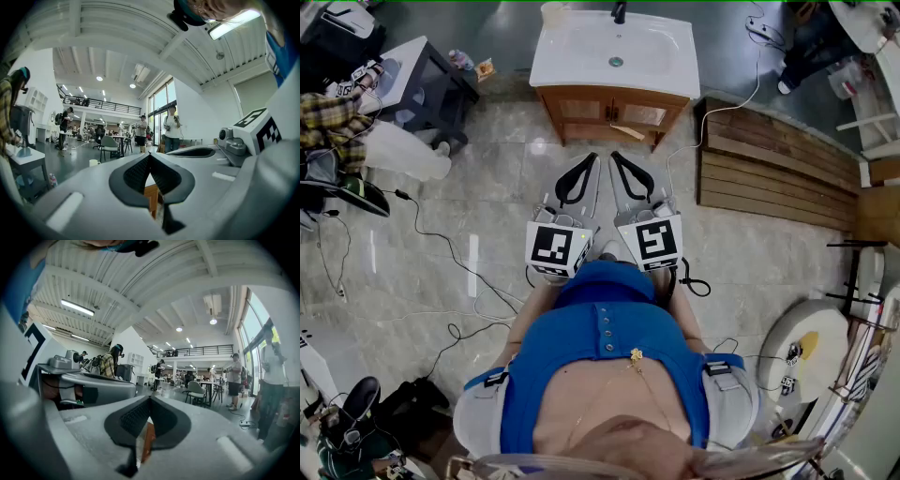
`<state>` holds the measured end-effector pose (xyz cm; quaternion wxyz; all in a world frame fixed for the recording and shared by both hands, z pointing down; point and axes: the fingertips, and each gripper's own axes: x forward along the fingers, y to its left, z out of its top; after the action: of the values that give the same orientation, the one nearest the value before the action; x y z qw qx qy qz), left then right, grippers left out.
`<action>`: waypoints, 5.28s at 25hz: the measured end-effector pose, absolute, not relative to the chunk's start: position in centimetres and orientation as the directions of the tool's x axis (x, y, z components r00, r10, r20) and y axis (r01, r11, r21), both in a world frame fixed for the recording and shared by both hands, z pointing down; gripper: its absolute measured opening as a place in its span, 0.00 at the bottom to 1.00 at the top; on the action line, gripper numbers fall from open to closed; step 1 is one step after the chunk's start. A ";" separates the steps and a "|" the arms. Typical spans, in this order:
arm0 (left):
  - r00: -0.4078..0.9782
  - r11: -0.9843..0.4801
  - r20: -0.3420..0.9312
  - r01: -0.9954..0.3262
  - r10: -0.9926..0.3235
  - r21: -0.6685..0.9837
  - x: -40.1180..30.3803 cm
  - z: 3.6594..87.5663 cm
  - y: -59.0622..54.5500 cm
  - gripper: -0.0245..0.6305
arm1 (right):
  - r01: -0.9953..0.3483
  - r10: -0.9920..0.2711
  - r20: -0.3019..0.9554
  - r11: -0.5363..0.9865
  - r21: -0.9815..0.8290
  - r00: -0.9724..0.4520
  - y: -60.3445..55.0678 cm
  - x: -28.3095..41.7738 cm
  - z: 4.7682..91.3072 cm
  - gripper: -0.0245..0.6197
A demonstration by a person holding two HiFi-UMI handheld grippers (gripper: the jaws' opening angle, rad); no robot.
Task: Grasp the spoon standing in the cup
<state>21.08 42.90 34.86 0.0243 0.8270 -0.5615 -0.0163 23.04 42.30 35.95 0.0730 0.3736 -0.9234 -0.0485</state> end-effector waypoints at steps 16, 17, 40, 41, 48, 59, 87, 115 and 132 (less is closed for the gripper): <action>0.316 -0.314 0.010 -0.947 -0.949 0.071 19.7 35.7 42.4 0.04 | -0.632 -0.639 0.056 0.768 0.102 -0.767 41.8 22.6 36.4 0.04; 0.317 -0.315 0.007 -0.946 -0.948 0.081 19.4 35.8 41.9 0.04 | -0.634 -0.641 0.059 0.766 0.104 -0.765 41.3 22.3 36.6 0.04; 0.475 -0.471 0.014 -0.877 -0.880 0.099 6.6 37.2 26.0 0.04 | -0.724 -0.732 0.071 0.681 0.112 -0.678 25.4 10.0 38.2 0.04; 0.480 -0.476 0.015 -0.874 -0.877 0.098 6.2 37.3 25.7 0.04 | -0.725 -0.733 0.074 0.680 0.110 -0.676 25.1 9.5 38.3 0.04; 0.500 -0.495 0.018 -0.861 -0.866 0.114 4.9 37.5 23.4 0.04 | -0.745 -0.749 0.097 0.662 0.081 -0.655 23.0 7.7 38.3 0.04; 0.462 -0.455 0.036 -0.881 -0.886 0.131 3.1 38.2 15.1 0.04 | -0.713 -0.716 0.105 0.697 0.070 -0.690 14.4 6.0 39.5 0.04; 0.276 -0.267 0.101 -0.959 -0.956 0.095 1.3 39.6 -2.3 0.04 | -0.537 -0.537 0.149 0.842 0.049 -0.830 -3.3 3.7 40.6 0.04; 0.566 -0.551 0.147 -0.824 -0.811 0.134 -9.2 43.5 -13.8 0.04 | -0.780 -0.764 0.273 0.622 0.070 -0.585 -15.1 -5.2 45.3 0.04; 0.550 -0.516 0.232 -0.834 -0.802 0.194 -8.7 47.5 -17.1 0.04 | -0.738 -0.690 0.386 0.674 0.036 -0.612 -18.2 -5.7 49.9 0.04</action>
<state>-8.70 -17.15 47.50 0.1421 0.8689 -0.4707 0.0566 -5.74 -18.17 49.92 0.1871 0.3985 -0.8956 0.0633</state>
